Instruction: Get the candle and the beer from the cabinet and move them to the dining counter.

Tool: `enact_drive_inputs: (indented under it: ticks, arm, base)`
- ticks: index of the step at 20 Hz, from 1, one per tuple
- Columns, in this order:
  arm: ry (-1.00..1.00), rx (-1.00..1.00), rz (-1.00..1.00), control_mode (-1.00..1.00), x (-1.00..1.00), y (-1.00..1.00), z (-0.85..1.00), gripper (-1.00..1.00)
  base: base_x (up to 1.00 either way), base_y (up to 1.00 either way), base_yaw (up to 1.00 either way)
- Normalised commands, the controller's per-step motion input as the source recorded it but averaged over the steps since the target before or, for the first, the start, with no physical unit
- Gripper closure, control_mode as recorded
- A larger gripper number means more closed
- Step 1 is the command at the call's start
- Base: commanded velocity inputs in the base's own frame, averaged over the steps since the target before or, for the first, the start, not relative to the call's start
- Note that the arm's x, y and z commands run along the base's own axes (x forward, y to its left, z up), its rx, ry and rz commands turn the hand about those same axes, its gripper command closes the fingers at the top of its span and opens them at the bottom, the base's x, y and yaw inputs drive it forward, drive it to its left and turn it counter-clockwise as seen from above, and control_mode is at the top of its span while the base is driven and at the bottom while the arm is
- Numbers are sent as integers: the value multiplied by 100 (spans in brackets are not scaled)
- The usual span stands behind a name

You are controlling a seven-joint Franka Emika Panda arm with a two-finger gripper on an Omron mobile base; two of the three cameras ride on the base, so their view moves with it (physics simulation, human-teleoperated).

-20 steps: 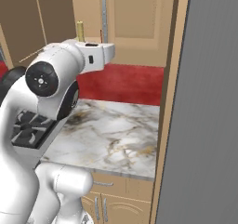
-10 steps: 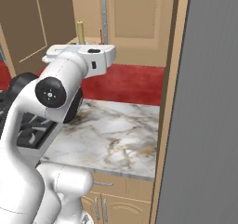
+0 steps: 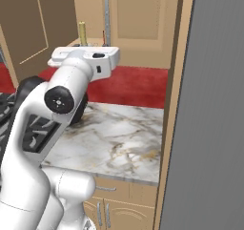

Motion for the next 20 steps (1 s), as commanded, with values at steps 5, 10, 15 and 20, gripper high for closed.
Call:
enact_drive_inputs:
  ticks: [5,10,15,20]
  arm:
    - [1,2,6,-100,15,0,0,-100]
    - [0,0,5,-100,18,1,0,-100]
    - [0,0,2,-100,29,1,0,-100]
    - [0,0,0,-100,33,0,0,-100]
  base:
    - [0,0,0]
    - [0,0,0]
    - [0,0,0]
    - [0,0,0]
